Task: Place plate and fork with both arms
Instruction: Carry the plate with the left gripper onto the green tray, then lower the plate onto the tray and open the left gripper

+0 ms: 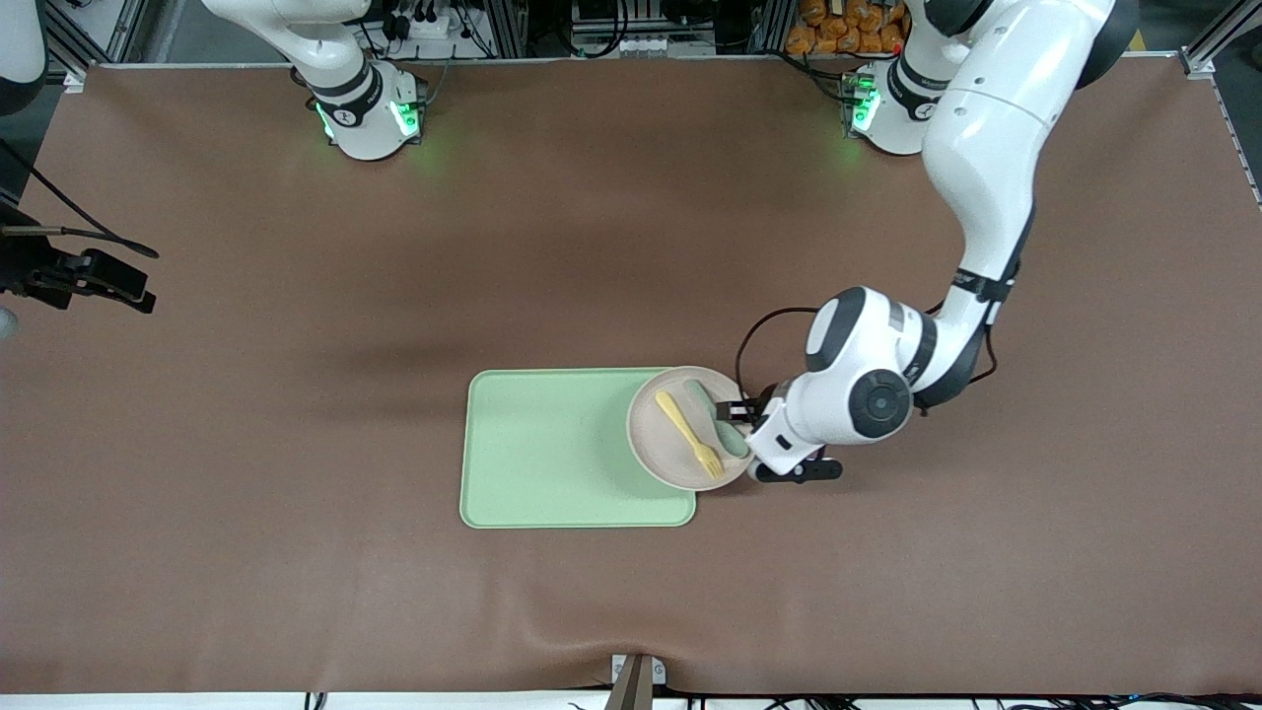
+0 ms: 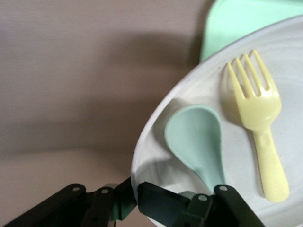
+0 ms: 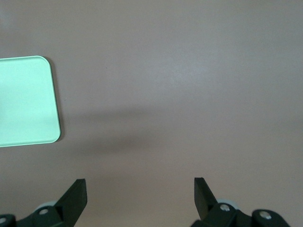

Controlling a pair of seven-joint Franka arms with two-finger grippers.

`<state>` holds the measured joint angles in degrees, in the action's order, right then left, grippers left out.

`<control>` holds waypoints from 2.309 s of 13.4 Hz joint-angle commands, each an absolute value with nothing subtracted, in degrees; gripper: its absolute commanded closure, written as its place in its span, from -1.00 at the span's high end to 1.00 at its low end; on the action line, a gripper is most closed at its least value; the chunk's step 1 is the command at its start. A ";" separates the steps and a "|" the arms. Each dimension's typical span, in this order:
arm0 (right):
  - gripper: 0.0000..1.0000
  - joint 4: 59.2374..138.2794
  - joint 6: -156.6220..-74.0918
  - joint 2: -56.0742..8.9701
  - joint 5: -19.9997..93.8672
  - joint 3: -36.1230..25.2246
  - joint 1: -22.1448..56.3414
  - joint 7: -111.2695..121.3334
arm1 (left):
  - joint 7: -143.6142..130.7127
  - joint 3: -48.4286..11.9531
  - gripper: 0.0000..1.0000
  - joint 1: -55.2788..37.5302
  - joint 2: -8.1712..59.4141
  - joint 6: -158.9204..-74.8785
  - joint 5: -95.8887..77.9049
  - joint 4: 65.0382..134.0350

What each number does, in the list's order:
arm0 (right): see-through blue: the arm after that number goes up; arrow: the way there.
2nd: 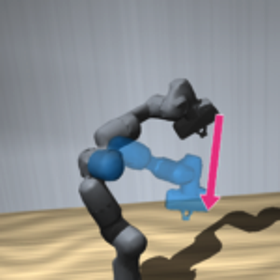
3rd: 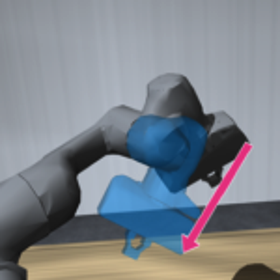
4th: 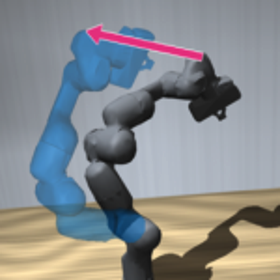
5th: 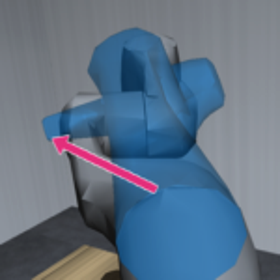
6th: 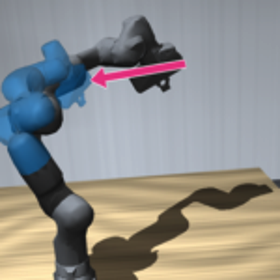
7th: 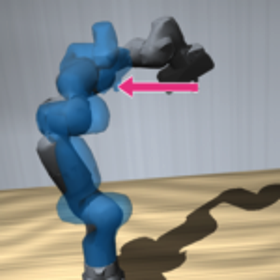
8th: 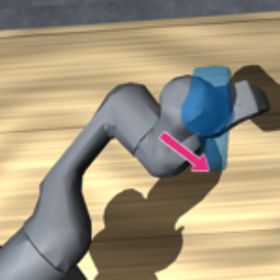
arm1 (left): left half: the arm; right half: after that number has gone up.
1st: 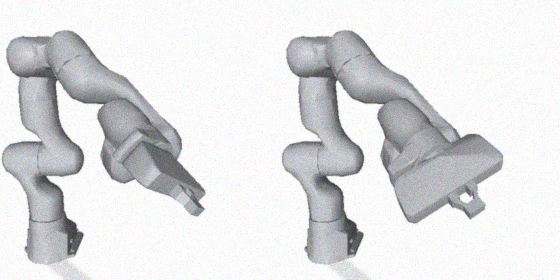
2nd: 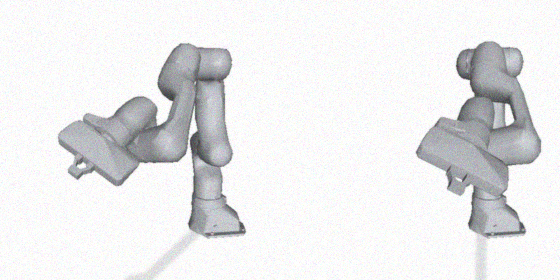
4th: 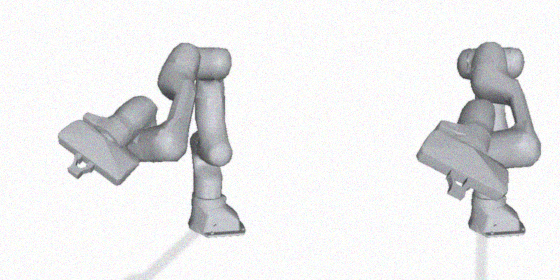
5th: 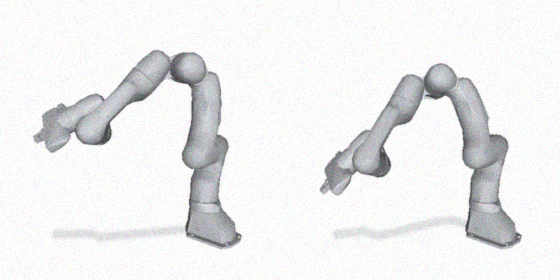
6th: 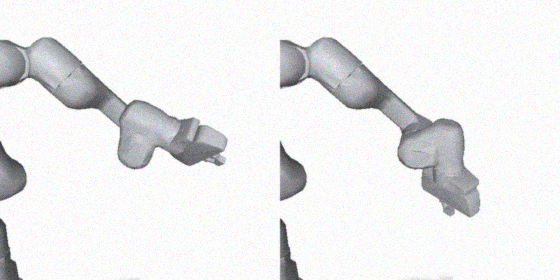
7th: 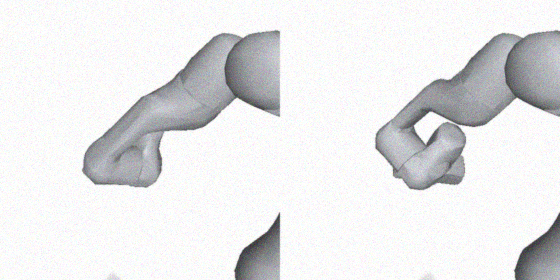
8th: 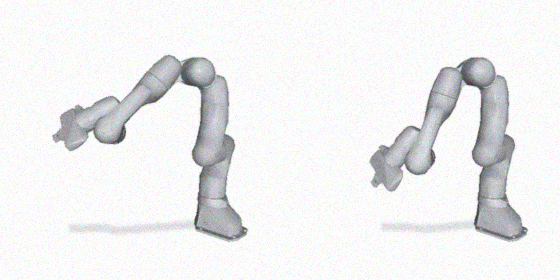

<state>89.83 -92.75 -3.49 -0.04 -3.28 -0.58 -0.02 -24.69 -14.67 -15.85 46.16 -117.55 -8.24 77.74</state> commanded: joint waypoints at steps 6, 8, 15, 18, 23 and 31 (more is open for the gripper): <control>1.00 90.18 -92.64 -3.43 -0.35 -2.90 -1.76 0.53 | -25.75 -13.45 -1.00 -22.05 50.97 -125.06 -9.05 72.25; 1.00 90.18 -92.64 -3.43 -0.35 -2.90 -1.85 0.53 | -25.66 -12.31 -1.00 -23.99 51.85 -126.73 -9.05 72.25; 1.00 90.26 -92.55 -3.43 -0.35 -2.90 -1.85 0.53 | -24.44 -12.22 -1.00 -25.66 54.14 -131.12 -8.79 72.25; 1.00 90.18 -92.29 -3.43 -0.35 -2.90 -1.85 0.53 | -21.02 -11.87 -1.00 -26.01 55.19 -133.06 -8.79 72.25; 1.00 90.18 -92.29 -3.43 -0.35 -2.90 -1.93 0.44 | -19.86 -11.87 -1.00 -26.89 55.99 -134.47 -8.70 72.51; 1.00 89.91 -92.37 -3.43 -0.35 -2.90 -1.93 0.35 | -19.86 -11.87 1.00 -27.16 55.37 -135.09 -8.53 72.69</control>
